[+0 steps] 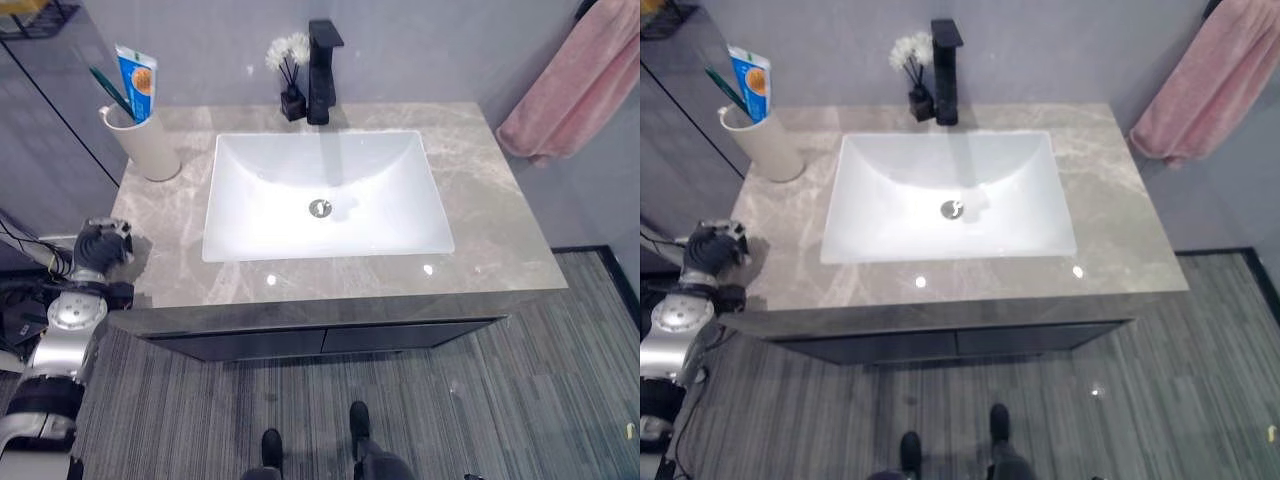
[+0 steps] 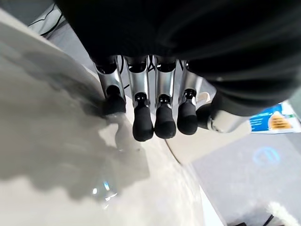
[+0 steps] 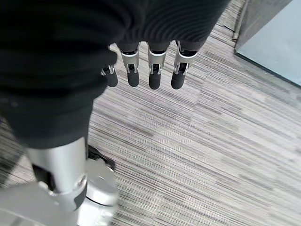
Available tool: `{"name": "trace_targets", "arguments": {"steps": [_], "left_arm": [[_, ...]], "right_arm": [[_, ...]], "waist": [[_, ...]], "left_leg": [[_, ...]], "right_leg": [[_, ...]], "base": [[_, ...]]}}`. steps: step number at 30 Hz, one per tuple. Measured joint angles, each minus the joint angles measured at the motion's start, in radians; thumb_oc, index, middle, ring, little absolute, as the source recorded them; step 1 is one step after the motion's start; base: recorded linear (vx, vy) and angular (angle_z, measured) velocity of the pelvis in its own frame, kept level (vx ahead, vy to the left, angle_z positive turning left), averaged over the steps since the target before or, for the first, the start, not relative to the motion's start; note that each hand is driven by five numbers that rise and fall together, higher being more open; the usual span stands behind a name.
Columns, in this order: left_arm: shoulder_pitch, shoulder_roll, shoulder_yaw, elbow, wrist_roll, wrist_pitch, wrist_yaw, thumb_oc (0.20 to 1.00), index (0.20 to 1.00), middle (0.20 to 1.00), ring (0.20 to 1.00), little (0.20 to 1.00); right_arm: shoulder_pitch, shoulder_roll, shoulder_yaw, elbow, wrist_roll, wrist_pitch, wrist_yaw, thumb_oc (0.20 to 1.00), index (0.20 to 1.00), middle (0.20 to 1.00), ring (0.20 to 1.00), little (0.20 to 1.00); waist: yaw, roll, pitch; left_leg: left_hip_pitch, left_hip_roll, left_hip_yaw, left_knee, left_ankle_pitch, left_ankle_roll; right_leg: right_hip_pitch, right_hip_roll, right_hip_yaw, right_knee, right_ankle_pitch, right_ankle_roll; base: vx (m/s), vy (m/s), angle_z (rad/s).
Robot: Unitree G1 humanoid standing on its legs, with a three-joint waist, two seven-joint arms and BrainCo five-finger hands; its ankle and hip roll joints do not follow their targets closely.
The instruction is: Put brush and paste in cup on sink, flatten towel.
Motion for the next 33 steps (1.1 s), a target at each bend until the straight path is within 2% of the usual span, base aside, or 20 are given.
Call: {"name": "trace_targets", "arguments": {"steps": [2,6,9,14,20,26,31,33], "left_arm": [[-0.091,0.008,-0.02,0.04,-0.033,0.002,0.009,0.2,0.2,0.2,0.2,0.2],[-0.274,0.036,-0.112,0.095,-0.033,-0.016,0.045,0.2,0.2,0.2,0.2,0.2],[-0.366,0.061,-0.142,0.094,-0.026,-0.019,0.077,0.2,0.2,0.2,0.2,0.2],[-0.411,0.074,-0.14,0.05,-0.013,-0.032,0.115,0.2,0.2,0.2,0.2,0.2],[-0.47,0.083,-0.152,0.05,-0.024,-0.033,0.115,0.2,0.2,0.2,0.2,0.2],[-0.407,0.087,-0.121,-0.061,-0.03,-0.039,0.116,0.2,0.2,0.2,0.2,0.2],[-0.192,0.077,0.005,-0.271,-0.032,-0.041,0.108,0.2,0.2,0.2,0.2,0.2],[-0.083,0.044,0.041,-0.344,-0.032,-0.051,0.104,0.2,0.2,0.2,0.2,0.2]], "right_arm": [[-0.014,-0.001,0.004,-0.009,0.009,0.0,-0.01,1.0,1.0,1.0,1.0,1.0],[-0.044,-0.001,0.007,-0.018,0.073,-0.004,-0.022,1.0,1.0,1.0,1.0,1.0],[-0.056,-0.001,0.006,-0.04,0.118,-0.011,-0.032,1.0,1.0,1.0,1.0,1.0],[-0.068,-0.003,0.024,-0.041,0.127,-0.012,-0.033,1.0,1.0,1.0,1.0,1.0],[-0.075,-0.001,0.025,-0.045,0.137,-0.012,-0.047,1.0,1.0,1.0,1.0,1.0],[-0.089,-0.002,0.025,-0.051,0.155,-0.015,-0.05,1.0,1.0,1.0,1.0,1.0],[-0.117,-0.002,0.023,-0.054,0.154,-0.029,-0.05,1.0,1.0,1.0,1.0,1.0],[-0.123,-0.004,0.022,-0.056,0.154,-0.031,-0.051,1.0,1.0,1.0,1.0,1.0]], "waist": [[-0.005,0.002,0.022],[-0.015,0.005,0.065],[-0.025,0.008,0.091],[-0.025,0.013,0.134],[-0.024,0.013,0.138],[-0.02,0.013,0.138],[-0.017,0.016,0.14],[-0.015,0.023,0.146]], "left_leg": [[-0.024,0.0,0.0,0.0,0.004,-0.001],[-0.08,0.004,-0.001,0.0,0.01,-0.006],[-0.12,0.007,-0.002,0.0,0.014,-0.008],[-0.133,0.011,-0.006,0.0,0.014,-0.01],[-0.175,0.007,-0.025,0.0,0.021,-0.011],[-0.182,0.009,-0.034,0.001,0.022,-0.012],[-0.161,0.011,-0.034,0.001,0.022,-0.012],[-0.129,0.014,-0.037,0.0,0.02,-0.012]], "right_leg": [[-0.026,0.004,0.004,0.008,0.019,-0.004],[-0.082,0.008,0.004,0.008,0.025,-0.006],[-0.122,0.011,0.004,0.008,0.029,-0.008],[-0.133,0.014,-0.001,0.008,0.029,-0.008],[-0.167,0.008,-0.009,0.008,0.029,-0.007],[-0.167,0.011,-0.023,0.008,0.029,-0.008],[-0.149,0.01,-0.026,0.009,0.029,-0.008],[-0.114,0.012,-0.027,0.008,0.028,-0.008]], "base": [[-0.02,0.021,-0.04],[0.02,0.012,-0.01],[0.02,0.008,0.0],[0.06,0.017,0.01],[0.02,0.007,0.08],[0.01,0.005,0.04],[0.01,0.002,0.0],[0.02,0.019,0.03]]}}
